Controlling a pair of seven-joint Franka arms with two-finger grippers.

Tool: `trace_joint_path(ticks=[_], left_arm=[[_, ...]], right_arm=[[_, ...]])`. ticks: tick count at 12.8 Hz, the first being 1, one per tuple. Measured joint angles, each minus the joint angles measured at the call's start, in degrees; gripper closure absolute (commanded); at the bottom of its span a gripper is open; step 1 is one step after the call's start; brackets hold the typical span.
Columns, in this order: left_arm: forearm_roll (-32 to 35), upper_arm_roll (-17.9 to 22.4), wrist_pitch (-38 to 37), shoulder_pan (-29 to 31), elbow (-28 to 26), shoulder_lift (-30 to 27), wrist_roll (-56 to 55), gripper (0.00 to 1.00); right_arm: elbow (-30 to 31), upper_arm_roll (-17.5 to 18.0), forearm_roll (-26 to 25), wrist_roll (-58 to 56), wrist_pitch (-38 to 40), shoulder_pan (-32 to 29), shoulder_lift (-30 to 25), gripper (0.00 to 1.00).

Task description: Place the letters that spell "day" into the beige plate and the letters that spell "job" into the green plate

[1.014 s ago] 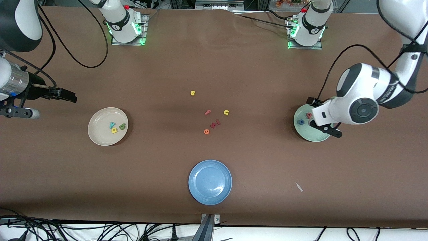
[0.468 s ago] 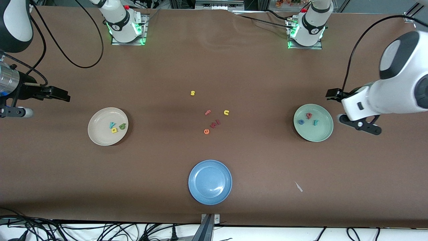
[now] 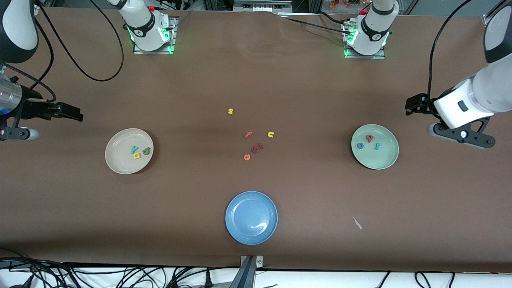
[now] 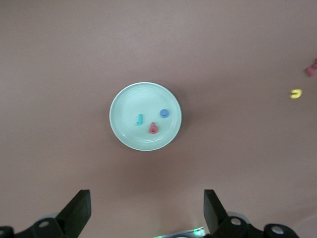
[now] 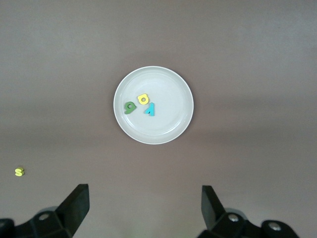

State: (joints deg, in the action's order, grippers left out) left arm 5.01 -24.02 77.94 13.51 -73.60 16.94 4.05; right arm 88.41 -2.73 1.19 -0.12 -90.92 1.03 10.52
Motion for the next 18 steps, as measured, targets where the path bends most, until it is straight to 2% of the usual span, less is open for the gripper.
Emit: trace_joint_path(ticks=[2, 3, 8, 12, 18], left_arm=[[-4.5, 8.41, 2.08, -4.04, -1.17, -1.83, 0.0, 0.0], [-5.38, 11.08, 3.44, -5.15, -2.55, -2.83, 0.02, 0.0], [-5.51, 20.32, 10.78, -11.65, -13.08, -9.83, -1.91, 0.0], [-5.51, 20.99, 15.28, -12.68, -20.92, -15.69, -6.24, 0.0], [-5.51, 21.02, 15.68, -12.73, -22.11, -16.43, -6.93, 0.0]], right_arm=[[0.0, 0.25, 0.0, -0.01, 0.0, 0.0, 0.08, 0.0], [0.0, 0.28, 0.0, -0.01, 0.0, 0.0, 0.14, 0.0], [-0.84, 0.64, -0.78, -0.06, 0.01, 0.09, 0.16, 0.0], [-1.5, 0.74, -1.38, -0.14, 0.71, 0.1, 0.15, 0.0], [-2.28, 0.86, -1.49, -1.91, 1.44, 0.14, 0.15, 0.0]])
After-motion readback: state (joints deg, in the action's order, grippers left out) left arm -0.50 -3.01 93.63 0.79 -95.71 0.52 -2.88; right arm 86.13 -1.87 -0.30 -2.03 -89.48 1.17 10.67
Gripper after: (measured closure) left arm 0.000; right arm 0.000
